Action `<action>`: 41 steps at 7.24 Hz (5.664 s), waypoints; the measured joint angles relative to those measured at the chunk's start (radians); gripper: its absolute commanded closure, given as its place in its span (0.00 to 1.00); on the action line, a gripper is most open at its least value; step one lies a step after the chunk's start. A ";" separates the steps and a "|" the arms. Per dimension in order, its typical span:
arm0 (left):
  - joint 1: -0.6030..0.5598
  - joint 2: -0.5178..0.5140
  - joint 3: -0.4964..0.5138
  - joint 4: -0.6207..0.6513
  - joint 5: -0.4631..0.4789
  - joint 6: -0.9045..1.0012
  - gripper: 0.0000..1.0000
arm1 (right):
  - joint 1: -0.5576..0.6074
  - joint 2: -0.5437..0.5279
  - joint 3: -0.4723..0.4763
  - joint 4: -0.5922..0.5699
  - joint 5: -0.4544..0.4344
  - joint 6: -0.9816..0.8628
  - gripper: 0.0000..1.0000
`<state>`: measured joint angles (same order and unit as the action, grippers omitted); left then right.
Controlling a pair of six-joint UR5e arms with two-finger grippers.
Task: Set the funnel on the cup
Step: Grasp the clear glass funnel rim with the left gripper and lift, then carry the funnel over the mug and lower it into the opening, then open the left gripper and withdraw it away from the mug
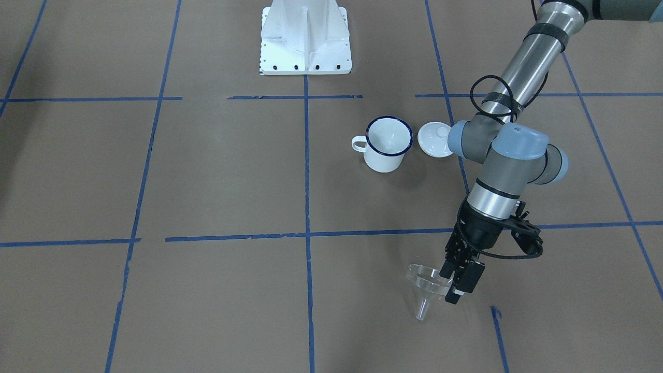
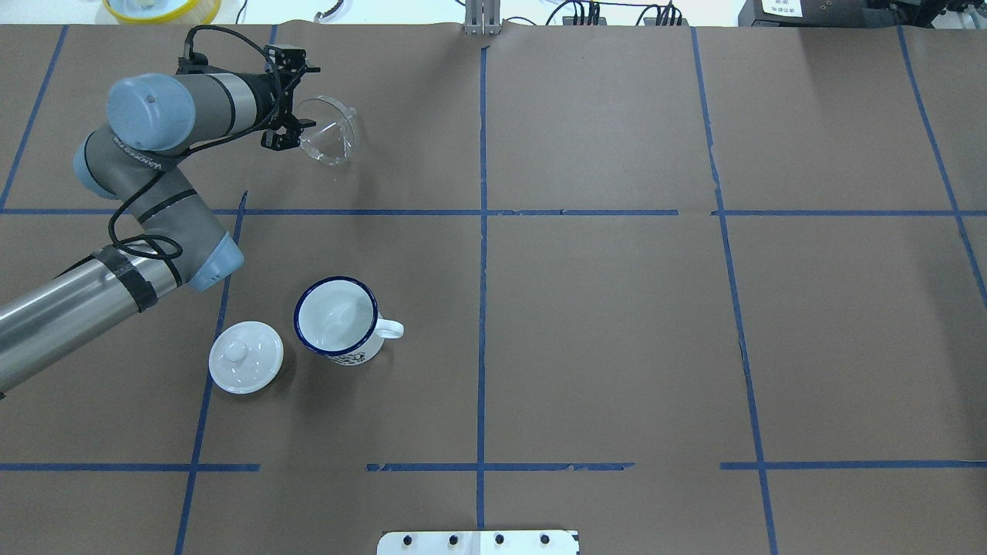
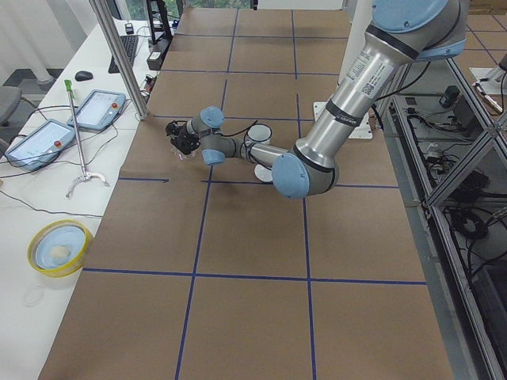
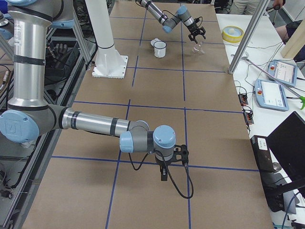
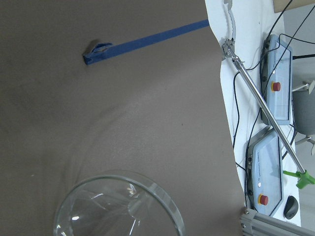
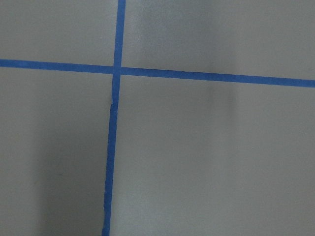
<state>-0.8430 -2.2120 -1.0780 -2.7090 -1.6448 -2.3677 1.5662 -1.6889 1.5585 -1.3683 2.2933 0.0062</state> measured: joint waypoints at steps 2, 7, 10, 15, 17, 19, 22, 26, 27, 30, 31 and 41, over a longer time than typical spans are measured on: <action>0.003 -0.024 0.036 -0.011 0.007 -0.019 1.00 | 0.000 0.000 0.000 0.000 0.000 0.000 0.00; 0.004 -0.024 -0.100 0.090 -0.018 0.024 1.00 | 0.000 0.000 0.000 0.000 0.000 0.000 0.00; -0.007 0.015 -0.420 0.477 -0.168 0.143 1.00 | 0.000 0.000 0.000 0.000 0.000 0.000 0.00; 0.080 0.026 -0.889 1.420 -0.295 0.450 1.00 | 0.000 0.000 0.000 0.000 0.000 0.000 0.00; 0.171 0.023 -0.956 1.539 -0.333 0.479 1.00 | 0.000 0.000 0.000 0.000 0.000 0.000 0.00; 0.203 0.019 -0.965 1.560 -0.342 0.489 1.00 | 0.000 0.000 0.000 0.000 0.000 0.000 0.00; 0.209 -0.012 -0.911 1.548 -0.334 0.550 1.00 | 0.000 0.000 0.000 0.000 0.000 0.000 0.00; 0.211 -0.025 -0.793 1.462 -0.301 0.586 1.00 | 0.000 0.000 0.000 0.000 0.000 0.000 0.00; 0.214 -0.026 -0.772 1.443 -0.299 0.598 1.00 | 0.000 0.000 0.000 0.000 0.000 0.000 0.00; 0.249 -0.015 -0.756 1.424 -0.299 0.605 1.00 | 0.000 0.000 0.000 0.000 0.000 0.000 0.00; 0.254 -0.014 -0.755 1.420 -0.299 0.606 1.00 | 0.000 0.000 0.000 0.000 0.000 0.000 0.00; 0.260 -0.018 -0.712 1.367 -0.296 0.613 0.00 | 0.000 0.000 0.000 0.000 0.000 0.000 0.00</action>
<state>-0.5831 -2.2299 -1.7905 -1.3425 -1.9407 -1.7543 1.5662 -1.6889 1.5585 -1.3683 2.2933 0.0061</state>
